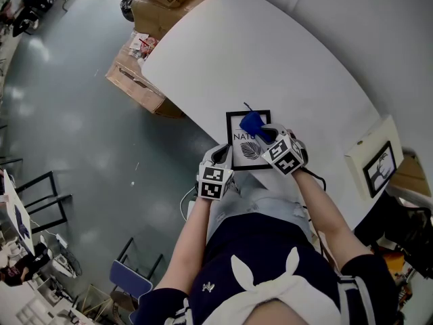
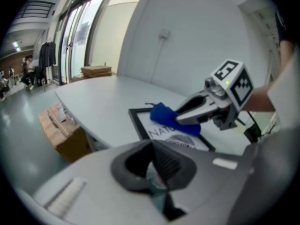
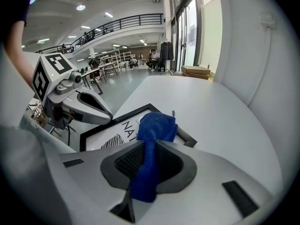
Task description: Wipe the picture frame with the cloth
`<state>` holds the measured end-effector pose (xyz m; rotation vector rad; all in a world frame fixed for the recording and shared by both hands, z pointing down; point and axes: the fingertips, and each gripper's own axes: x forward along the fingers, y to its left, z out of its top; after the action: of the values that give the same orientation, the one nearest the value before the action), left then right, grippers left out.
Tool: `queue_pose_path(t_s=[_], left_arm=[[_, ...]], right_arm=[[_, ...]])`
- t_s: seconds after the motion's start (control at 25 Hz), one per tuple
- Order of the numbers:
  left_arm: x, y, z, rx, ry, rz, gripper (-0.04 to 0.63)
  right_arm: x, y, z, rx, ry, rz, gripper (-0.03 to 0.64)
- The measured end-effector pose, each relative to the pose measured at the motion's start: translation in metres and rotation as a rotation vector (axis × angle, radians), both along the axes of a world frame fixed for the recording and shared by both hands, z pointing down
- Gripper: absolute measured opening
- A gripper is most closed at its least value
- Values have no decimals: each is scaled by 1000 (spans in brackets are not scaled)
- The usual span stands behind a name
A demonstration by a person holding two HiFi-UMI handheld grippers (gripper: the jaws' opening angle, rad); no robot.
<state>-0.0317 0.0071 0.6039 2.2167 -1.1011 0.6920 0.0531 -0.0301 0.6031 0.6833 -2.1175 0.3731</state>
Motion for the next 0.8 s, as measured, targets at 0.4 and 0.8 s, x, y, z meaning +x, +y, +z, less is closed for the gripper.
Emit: queue_pose_path(t_s=[0.4, 0.8], left_arm=[[0, -2, -1, 5, -3, -7, 2], [0, -3, -2, 10, -3, -13, 2]], right_arm=[[-16, 4, 1, -2, -3, -35, 67], [-32, 10, 2, -11, -10, -72, 67]])
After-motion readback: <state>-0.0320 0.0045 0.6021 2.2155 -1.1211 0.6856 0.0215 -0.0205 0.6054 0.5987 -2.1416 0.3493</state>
